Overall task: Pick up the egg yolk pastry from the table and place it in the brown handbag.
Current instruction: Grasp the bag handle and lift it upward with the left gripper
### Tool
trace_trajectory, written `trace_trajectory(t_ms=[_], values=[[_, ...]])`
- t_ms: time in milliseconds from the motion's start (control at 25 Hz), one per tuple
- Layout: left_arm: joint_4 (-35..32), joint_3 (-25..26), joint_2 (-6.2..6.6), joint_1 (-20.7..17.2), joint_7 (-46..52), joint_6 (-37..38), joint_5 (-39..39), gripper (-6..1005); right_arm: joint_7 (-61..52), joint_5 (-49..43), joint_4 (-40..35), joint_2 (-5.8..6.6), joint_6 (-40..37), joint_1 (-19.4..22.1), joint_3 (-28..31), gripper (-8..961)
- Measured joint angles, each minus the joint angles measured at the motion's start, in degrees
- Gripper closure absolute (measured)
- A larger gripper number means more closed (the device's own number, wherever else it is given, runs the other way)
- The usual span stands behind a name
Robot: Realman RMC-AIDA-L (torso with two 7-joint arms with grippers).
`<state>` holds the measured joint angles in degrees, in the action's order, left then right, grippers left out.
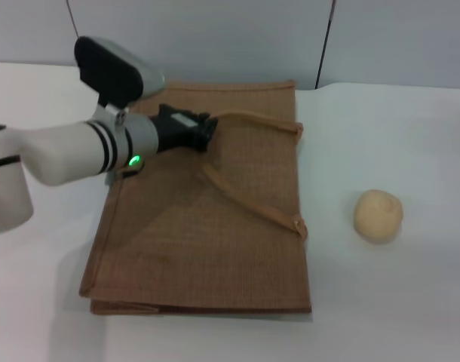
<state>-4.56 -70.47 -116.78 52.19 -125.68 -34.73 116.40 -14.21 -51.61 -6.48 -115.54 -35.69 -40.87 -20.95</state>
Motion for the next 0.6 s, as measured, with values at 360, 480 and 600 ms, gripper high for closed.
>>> trace_trajectory(t_ms=[360,480,600], values=[[-9.43,-5.7,0.44,-0.76,9.08,-1.9,-5.02,886,0.16,-0.18,-0.15,0.06,0.97,0.59,-0.4,57],[-16.4,-8.31,0.66,-2.96,16.99,-2.18,-10.12,886,0.0,-0.23,-0.05,0.06,2.04,0.6,-1.85,57],[-28.71,-9.96,0.79,-7.45,29.2,-2.72,-20.86,886,-0.85,-0.24,0.15,-0.03,2.46,0.15,-4.53,57]])
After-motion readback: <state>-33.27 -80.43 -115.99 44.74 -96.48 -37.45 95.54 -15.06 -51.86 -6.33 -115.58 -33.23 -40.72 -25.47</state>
